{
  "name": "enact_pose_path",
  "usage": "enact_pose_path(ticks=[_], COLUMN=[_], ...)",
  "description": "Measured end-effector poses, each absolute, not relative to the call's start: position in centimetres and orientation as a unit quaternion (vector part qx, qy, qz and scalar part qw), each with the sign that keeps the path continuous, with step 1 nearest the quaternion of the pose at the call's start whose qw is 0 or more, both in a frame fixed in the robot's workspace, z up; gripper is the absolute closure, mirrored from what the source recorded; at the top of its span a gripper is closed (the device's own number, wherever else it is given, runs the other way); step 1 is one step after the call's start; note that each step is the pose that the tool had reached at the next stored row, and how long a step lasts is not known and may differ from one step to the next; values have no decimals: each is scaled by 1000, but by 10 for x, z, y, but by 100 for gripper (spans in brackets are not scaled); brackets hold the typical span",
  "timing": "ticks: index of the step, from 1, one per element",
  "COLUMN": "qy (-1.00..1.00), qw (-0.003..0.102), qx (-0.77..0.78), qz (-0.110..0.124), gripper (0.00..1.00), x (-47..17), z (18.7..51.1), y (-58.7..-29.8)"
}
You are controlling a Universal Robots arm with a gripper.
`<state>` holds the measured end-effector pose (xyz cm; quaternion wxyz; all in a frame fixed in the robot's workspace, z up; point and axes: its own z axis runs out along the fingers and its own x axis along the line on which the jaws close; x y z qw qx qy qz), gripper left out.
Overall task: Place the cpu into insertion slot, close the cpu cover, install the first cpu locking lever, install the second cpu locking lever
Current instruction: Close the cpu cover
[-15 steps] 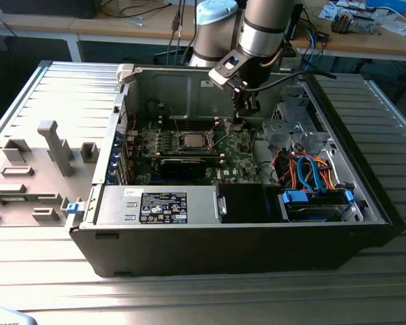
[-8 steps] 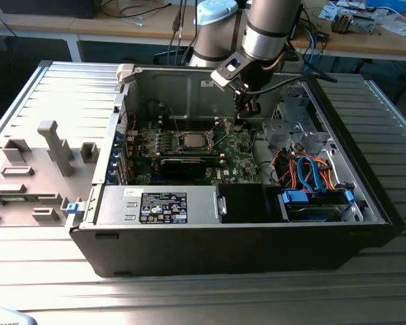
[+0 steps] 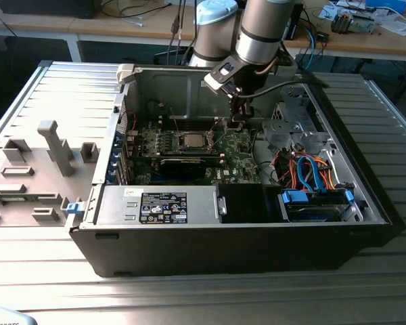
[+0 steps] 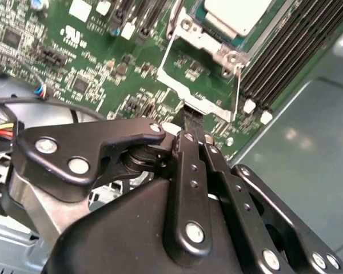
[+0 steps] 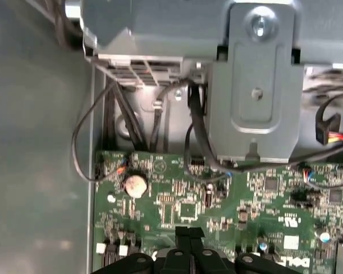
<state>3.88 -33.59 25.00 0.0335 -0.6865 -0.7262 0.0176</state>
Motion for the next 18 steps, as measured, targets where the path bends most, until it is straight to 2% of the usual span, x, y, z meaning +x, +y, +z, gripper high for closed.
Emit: enact_pose_path(ticks=[18], qy=[-726], qw=[31], qx=[-686], qz=[14], gripper=[89], x=[-34], z=[246], y=[-336])
